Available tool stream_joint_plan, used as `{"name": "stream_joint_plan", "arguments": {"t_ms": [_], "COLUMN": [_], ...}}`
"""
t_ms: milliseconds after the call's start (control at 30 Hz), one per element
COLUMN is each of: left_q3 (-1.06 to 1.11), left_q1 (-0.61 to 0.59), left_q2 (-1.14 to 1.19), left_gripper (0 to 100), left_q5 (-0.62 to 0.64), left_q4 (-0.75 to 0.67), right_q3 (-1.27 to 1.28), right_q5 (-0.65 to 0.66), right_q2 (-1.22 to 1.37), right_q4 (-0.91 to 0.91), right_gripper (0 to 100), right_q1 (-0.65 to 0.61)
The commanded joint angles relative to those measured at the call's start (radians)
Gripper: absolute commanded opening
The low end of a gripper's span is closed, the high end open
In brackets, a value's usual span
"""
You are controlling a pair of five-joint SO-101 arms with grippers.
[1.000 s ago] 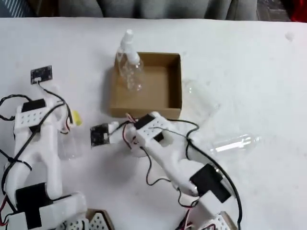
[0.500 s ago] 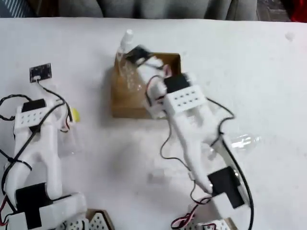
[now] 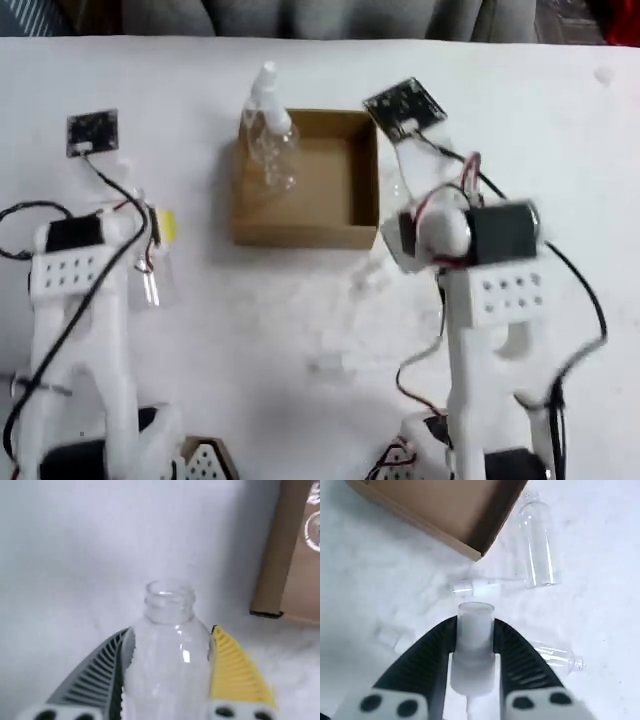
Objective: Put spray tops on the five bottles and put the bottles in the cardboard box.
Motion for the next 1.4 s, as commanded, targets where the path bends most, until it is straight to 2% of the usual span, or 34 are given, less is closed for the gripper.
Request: {"name": "stream_joint_plan", "arguments": {"t_ms": [0, 133, 267, 433, 567, 733, 867, 1000, 1133, 1367], "left_q3": [-0.032, -0.032, -0.032, -0.032, 0.012, 0.209, 0.361, 0.448, 0.499, 0.591], "left_q1": [0.019, 0.068, 0.166, 0.282, 0.332, 0.387, 0.394, 0.395, 0.395, 0.395], "left_q2": [-0.213, -0.321, -0.394, -0.452, -0.506, -0.628, -0.766, -0.875, -0.960, -1.139], "left_gripper": [2, 2, 2, 2, 2, 2, 2, 2, 2, 2], "left_q5": [-0.003, -0.002, -0.002, -0.002, -0.002, -0.002, -0.002, -0.002, -0.002, -0.002], "left_q4": [0.017, 0.015, 0.015, 0.015, 0.015, -0.137, -0.264, -0.298, -0.298, -0.298], "right_q3": [0.060, 0.094, 0.091, 0.091, 0.098, 0.098, 0.100, 0.100, 0.098, 0.114], "right_q5": [0.011, 0.011, -0.017, -0.319, -0.437, -0.535, -0.608, -0.666, -0.669, -0.669], "right_q2": [-0.101, -0.122, -0.160, -0.252, -0.320, -0.364, -0.383, -0.392, -0.390, -0.394], "right_q4": [0.021, 0.002, 0.001, -0.070, -0.206, -0.338, -0.361, -0.364, -0.443, -0.506], "right_gripper": [1.5, 1.5, 1.5, 1.5, 1.5, 1.5, 1.5, 1.5, 1.5, 1.5], "right_q1": [0.033, 0.027, 0.031, 0.027, 0.027, 0.027, 0.025, -0.048, -0.165, -0.278]}}
